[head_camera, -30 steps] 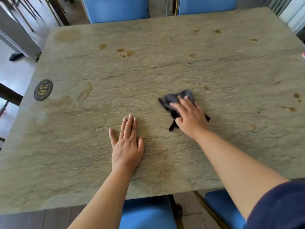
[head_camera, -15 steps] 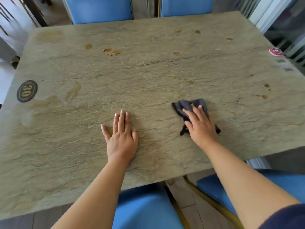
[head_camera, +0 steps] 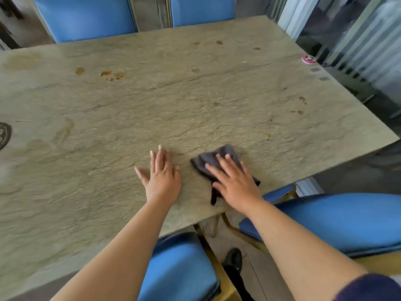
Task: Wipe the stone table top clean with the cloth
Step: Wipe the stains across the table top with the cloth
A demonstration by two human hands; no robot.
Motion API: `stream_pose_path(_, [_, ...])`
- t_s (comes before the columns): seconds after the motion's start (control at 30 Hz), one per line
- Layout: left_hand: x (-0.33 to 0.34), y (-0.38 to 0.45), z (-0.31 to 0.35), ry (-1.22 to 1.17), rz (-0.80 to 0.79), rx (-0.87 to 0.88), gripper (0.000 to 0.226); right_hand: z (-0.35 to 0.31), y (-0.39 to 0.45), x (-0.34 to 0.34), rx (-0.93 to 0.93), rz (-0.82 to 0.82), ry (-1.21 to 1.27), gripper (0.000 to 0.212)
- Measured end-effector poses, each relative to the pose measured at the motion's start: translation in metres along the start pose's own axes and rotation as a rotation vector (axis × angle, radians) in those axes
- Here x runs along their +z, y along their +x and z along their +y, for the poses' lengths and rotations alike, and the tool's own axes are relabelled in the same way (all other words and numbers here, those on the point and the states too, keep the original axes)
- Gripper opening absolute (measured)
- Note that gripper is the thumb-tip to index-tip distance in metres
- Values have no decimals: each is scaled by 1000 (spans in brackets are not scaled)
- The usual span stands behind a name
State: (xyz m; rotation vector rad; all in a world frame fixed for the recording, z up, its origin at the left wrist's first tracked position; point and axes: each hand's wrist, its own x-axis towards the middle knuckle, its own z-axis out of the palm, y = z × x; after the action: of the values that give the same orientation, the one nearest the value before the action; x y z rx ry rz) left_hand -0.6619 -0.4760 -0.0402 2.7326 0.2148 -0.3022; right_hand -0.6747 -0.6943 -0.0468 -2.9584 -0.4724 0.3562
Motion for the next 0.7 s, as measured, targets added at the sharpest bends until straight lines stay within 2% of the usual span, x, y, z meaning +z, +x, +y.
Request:
stream_pose_path(0.1, [16, -5, 23, 40, -21, 52, 62, 1, 28, -12, 352, 0, 68, 55])
stream_pose_path(0.17, [20, -2, 32, 14, 21, 0, 60, -16, 34, -15, 391, -7, 46, 58])
stream_pose_path(0.2, [20, 1, 35, -11, 43, -26, 59, -21, 31, -13, 295, -17, 28, 59])
stream_pose_path(0.3, [18, 10, 45, -66, 91, -141, 57, 3, 18, -17, -233, -114, -22, 60])
stream_pose_path(0.37, [21, 12, 59, -64, 92, -211, 57, 48, 31, -32, -360, -204, -60, 59])
stream_pose_path(0.43, [29, 12, 80, -68, 83, -246, 57, 89, 50, -43, -254, -209, -65, 58])
stream_pose_path(0.5, [41, 12, 100, -1, 76, -231, 59, 113, 68, -46, -72, -127, -59, 58])
stream_pose_path(0.6, [54, 12, 112, 99, 103, -222, 60, 109, 97, -41, 127, -23, -43, 58])
stream_pose_path(0.7, [55, 14, 113, 128, 127, -249, 61, 80, 120, -38, 101, 6, -35, 60])
